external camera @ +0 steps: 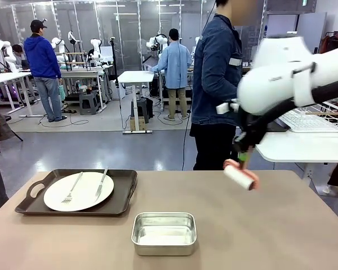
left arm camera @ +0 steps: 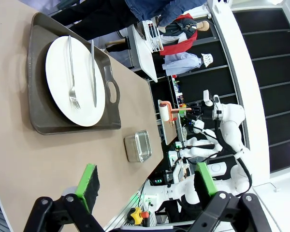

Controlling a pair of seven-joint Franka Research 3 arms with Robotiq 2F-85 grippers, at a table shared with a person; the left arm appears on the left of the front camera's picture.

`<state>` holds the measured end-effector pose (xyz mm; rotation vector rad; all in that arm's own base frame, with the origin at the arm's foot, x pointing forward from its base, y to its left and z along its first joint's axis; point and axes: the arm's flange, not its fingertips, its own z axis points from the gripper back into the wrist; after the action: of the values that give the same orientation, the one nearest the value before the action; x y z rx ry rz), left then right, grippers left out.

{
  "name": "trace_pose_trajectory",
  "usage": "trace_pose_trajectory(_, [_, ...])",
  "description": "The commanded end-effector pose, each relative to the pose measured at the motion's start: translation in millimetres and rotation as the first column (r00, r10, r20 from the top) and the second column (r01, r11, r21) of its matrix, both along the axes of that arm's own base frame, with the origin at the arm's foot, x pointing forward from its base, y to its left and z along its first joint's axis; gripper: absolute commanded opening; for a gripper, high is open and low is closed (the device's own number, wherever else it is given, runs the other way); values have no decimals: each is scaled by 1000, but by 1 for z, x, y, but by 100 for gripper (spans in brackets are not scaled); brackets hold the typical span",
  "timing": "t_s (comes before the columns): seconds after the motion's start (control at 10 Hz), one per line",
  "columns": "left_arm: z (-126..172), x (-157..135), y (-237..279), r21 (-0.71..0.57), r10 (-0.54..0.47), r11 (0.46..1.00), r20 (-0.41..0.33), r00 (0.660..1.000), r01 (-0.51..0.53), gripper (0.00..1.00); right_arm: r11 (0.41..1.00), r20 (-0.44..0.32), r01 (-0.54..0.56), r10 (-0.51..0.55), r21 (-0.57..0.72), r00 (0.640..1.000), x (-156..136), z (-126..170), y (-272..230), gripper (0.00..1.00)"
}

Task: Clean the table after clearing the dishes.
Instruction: Place the Lint Roller back on top of the Airtight Container.

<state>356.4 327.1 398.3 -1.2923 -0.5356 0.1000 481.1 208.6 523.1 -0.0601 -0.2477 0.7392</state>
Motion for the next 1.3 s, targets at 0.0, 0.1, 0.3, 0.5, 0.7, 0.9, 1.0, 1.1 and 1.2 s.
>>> trace_pose_trajectory(0.0, [2, -3, 0, -5, -3, 1000, 3, 1000, 3, 100, 964, -70, -264, 262, -21, 962, -16, -4, 37, 21])
trace_pose_trajectory(0.1, [2, -3, 0, -5, -3, 1000, 3, 1000, 3, 100, 932, -77, -362, 359, -32, 930, -35, 0, 63, 21])
trace_pose_trajectory(0.3, [2, -3, 0, -5, -3, 1000, 3, 1000, 3, 100, 867, -111, -498, 494, -17, 863, -74, -2, 98, 21])
trace_pose_trajectory(0.5, [2, -3, 0, -5, -3, 1000, 3, 1000, 3, 100, 843, 14, -537, 537, -21, 843, -93, 7, 103, 21])
trace_pose_trajectory(0.7, [2, -3, 0, -5, -3, 1000, 3, 1000, 3, 100, 871, -88, -491, 487, -26, 869, -79, -4, 115, 21])
trace_pose_trajectory(0.9, [2, -3, 0, -5, -3, 1000, 3, 1000, 3, 100, 871, -88, -491, 487, -26, 869, -79, -4, 115, 21])
trace_pose_trajectory(1.0, [2, -3, 0, -5, -3, 1000, 3, 1000, 3, 100, 871, -88, -491, 487, -26, 869, -79, -4, 115, 21])
trace_pose_trajectory(1.1, [2, -3, 0, -5, -3, 1000, 3, 1000, 3, 100, 864, -86, -503, 499, -26, 862, -78, -7, 114, 21])
trace_pose_trajectory(1.2, [2, -3, 0, -5, -3, 1000, 3, 1000, 3, 100, 807, -78, -591, 588, -12, 805, -72, -10, 126, 21])
